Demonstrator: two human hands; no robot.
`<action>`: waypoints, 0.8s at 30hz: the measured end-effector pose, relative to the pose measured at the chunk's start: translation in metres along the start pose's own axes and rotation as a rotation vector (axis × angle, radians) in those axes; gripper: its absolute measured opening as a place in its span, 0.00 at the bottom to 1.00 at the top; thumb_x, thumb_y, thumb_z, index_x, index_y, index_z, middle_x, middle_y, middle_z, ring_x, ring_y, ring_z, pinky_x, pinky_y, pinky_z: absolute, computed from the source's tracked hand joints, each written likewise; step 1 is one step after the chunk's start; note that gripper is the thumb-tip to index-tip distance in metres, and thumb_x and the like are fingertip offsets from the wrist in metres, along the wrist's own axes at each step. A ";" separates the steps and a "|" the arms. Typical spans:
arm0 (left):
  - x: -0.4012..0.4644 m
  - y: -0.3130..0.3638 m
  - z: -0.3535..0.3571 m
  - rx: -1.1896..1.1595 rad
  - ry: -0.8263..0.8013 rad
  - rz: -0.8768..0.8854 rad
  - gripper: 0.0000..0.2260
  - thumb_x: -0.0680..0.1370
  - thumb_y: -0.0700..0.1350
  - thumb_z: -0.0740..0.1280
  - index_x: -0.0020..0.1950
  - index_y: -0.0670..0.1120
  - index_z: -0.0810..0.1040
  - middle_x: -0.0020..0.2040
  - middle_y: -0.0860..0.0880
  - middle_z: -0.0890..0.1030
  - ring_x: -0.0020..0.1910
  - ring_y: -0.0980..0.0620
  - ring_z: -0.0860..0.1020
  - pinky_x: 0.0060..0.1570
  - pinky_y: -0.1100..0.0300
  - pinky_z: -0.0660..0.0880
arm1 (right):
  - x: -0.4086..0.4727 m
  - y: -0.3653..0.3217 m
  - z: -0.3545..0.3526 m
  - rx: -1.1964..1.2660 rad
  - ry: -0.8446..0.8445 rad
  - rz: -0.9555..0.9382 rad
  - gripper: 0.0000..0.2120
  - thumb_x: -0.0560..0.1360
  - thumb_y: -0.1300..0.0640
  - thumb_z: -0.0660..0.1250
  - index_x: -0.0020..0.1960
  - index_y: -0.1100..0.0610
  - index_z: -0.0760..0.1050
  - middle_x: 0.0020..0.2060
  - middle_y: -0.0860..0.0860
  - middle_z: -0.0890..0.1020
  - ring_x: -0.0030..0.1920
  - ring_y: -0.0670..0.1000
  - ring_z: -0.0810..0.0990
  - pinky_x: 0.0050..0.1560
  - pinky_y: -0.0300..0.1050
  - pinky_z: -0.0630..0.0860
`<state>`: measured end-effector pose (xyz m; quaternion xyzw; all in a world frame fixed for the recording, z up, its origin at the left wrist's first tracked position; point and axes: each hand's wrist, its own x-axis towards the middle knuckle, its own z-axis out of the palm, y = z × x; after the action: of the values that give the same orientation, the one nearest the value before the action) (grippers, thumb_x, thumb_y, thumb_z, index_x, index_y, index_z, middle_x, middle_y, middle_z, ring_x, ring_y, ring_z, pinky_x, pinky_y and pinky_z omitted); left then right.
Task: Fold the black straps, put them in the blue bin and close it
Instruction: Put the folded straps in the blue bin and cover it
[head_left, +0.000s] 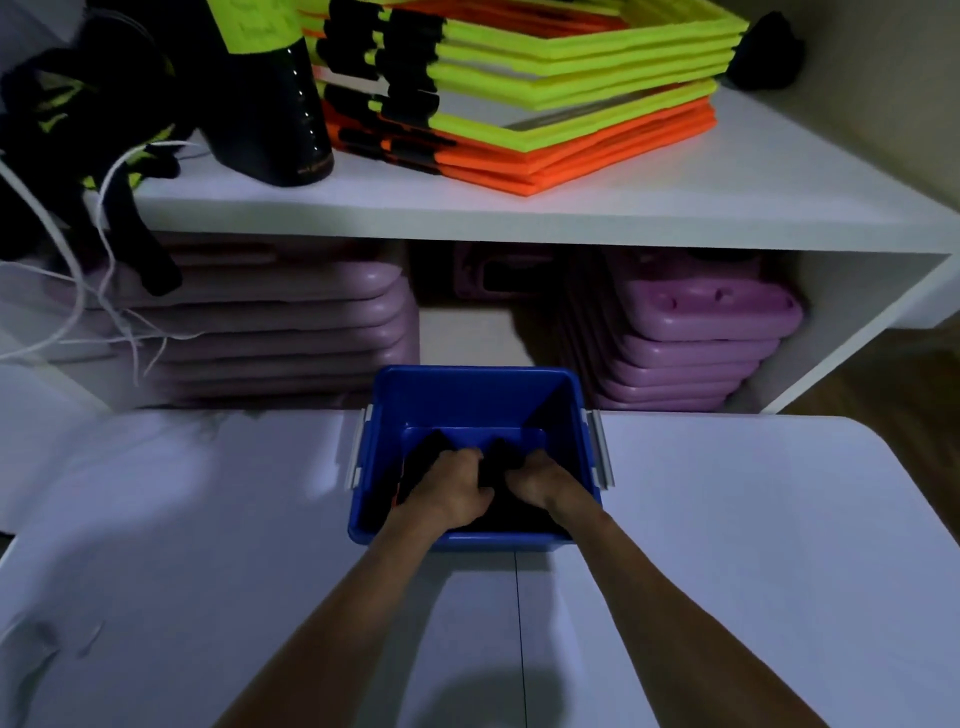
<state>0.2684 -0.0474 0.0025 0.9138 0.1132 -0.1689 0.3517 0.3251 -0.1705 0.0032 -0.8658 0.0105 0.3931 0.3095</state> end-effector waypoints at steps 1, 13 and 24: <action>0.000 0.004 0.001 0.085 -0.006 -0.010 0.11 0.75 0.44 0.67 0.56 0.42 0.76 0.51 0.42 0.80 0.50 0.44 0.78 0.47 0.56 0.75 | 0.000 -0.001 0.001 -0.057 -0.012 0.004 0.12 0.78 0.56 0.62 0.57 0.63 0.74 0.44 0.55 0.78 0.43 0.52 0.77 0.43 0.44 0.73; -0.003 0.005 -0.011 0.360 0.176 -0.022 0.15 0.78 0.47 0.65 0.63 0.44 0.74 0.63 0.41 0.70 0.62 0.41 0.68 0.62 0.48 0.70 | -0.015 -0.011 0.009 -0.225 0.210 -0.139 0.19 0.80 0.61 0.61 0.69 0.67 0.66 0.64 0.64 0.73 0.59 0.60 0.77 0.55 0.46 0.74; -0.093 0.167 -0.132 0.309 0.675 0.543 0.23 0.79 0.55 0.58 0.72 0.47 0.67 0.73 0.43 0.65 0.72 0.43 0.63 0.67 0.47 0.62 | -0.205 -0.058 -0.129 -0.145 0.796 -0.542 0.22 0.79 0.55 0.64 0.71 0.63 0.68 0.66 0.63 0.71 0.69 0.61 0.68 0.69 0.45 0.62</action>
<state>0.2676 -0.0870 0.2310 0.9560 -0.0486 0.2214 0.1861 0.2853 -0.2397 0.2394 -0.9397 -0.1254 -0.0635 0.3116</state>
